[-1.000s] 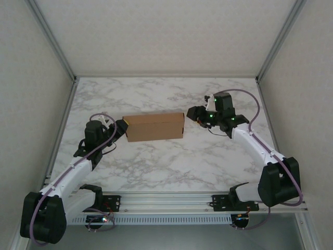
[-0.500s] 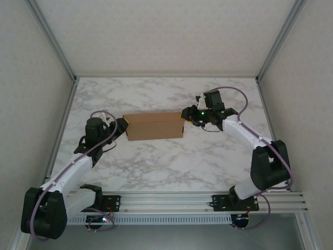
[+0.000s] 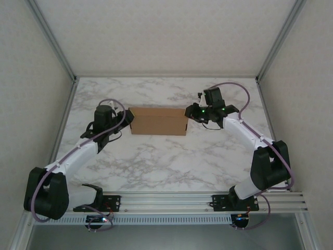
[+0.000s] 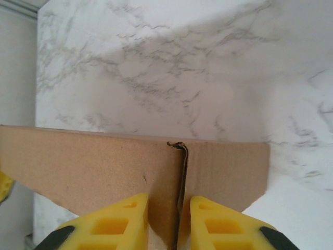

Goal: Fold the paper box

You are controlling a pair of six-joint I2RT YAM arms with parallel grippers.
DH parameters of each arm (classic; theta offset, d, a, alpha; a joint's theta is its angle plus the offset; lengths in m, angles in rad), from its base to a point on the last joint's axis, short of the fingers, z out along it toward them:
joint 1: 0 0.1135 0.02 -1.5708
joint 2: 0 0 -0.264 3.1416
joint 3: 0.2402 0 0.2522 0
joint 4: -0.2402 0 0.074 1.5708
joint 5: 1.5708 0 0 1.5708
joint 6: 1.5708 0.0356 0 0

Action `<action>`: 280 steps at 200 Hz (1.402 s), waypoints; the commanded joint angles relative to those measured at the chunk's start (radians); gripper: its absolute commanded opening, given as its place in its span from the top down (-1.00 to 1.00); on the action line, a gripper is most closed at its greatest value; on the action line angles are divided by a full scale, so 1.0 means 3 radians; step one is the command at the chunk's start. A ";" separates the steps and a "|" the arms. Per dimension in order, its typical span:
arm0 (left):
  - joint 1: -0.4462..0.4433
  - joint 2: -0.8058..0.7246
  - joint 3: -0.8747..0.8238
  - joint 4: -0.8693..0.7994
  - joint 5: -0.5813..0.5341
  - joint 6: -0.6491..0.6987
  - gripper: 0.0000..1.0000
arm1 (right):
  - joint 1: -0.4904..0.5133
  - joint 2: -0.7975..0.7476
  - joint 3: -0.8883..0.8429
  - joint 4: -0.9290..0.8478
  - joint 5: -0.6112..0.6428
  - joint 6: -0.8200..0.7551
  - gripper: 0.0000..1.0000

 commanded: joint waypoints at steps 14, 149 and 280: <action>-0.0385 -0.0019 0.0079 0.0428 -0.0040 0.0328 0.45 | 0.0171 -0.0250 0.0005 0.0158 -0.0009 -0.0450 0.58; -0.1211 -0.0742 -0.1219 0.0928 -0.1022 0.0069 0.33 | 0.0528 -0.1910 -0.2166 0.1326 0.0916 -0.0211 0.38; -0.1303 -0.0844 -0.1349 0.0562 -0.1088 -0.0043 -0.37 | 0.0545 -0.2136 -0.2476 0.0731 0.1027 0.0210 0.06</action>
